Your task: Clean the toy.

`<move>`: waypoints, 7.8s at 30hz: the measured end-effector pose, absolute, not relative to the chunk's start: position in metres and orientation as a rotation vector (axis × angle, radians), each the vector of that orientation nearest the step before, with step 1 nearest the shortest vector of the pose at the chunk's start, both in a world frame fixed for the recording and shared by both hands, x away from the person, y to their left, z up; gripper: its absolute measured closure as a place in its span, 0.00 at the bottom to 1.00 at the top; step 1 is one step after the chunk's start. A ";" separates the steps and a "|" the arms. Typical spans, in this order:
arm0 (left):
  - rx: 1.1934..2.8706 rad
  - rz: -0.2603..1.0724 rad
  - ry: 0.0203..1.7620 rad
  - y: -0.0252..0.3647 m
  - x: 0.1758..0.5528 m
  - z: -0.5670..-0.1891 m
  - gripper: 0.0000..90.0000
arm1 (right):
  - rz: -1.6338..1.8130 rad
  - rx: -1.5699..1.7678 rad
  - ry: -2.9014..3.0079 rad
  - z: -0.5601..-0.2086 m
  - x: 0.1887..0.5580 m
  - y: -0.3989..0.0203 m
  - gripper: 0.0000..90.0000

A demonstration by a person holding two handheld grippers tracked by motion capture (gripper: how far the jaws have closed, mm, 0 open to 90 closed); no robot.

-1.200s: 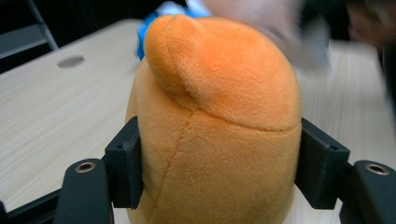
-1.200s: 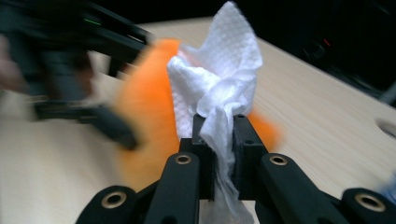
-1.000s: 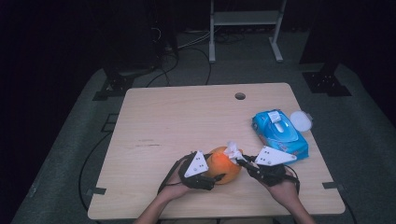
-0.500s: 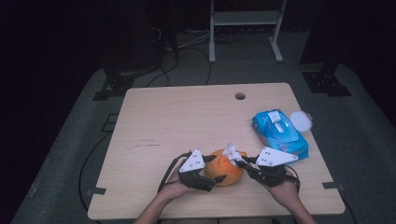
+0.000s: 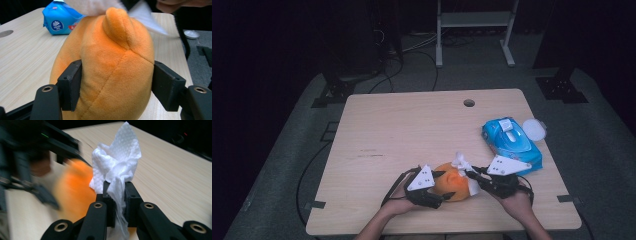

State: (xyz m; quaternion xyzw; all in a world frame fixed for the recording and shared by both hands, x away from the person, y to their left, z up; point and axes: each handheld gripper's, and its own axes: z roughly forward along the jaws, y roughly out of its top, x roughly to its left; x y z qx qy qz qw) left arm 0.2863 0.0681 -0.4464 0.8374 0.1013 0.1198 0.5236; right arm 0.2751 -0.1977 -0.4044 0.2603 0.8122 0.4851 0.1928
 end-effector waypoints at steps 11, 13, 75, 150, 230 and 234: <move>2.062 0.316 0.135 0.063 0.279 -0.447 0.34 | 1.431 0.645 2.332 -0.400 0.267 -0.179 0.90; 2.061 0.314 0.129 0.063 0.279 -0.447 0.34 | 1.377 0.704 2.309 -0.405 0.275 -0.191 0.90; 1.913 0.214 0.495 0.074 0.302 -0.444 0.23 | 1.340 0.653 2.313 -0.402 0.269 -0.187 0.91; 2.090 0.101 0.375 0.067 0.315 -0.427 0.13 | 1.552 0.779 2.459 -0.429 0.265 -0.218 0.91; 1.845 0.461 0.816 0.162 0.306 -0.430 0.11 | 1.365 0.952 2.315 -0.441 0.280 -0.268 0.36; 1.844 0.466 0.826 0.168 0.304 -0.432 0.11 | 1.360 0.953 2.312 -0.442 0.279 -0.269 0.36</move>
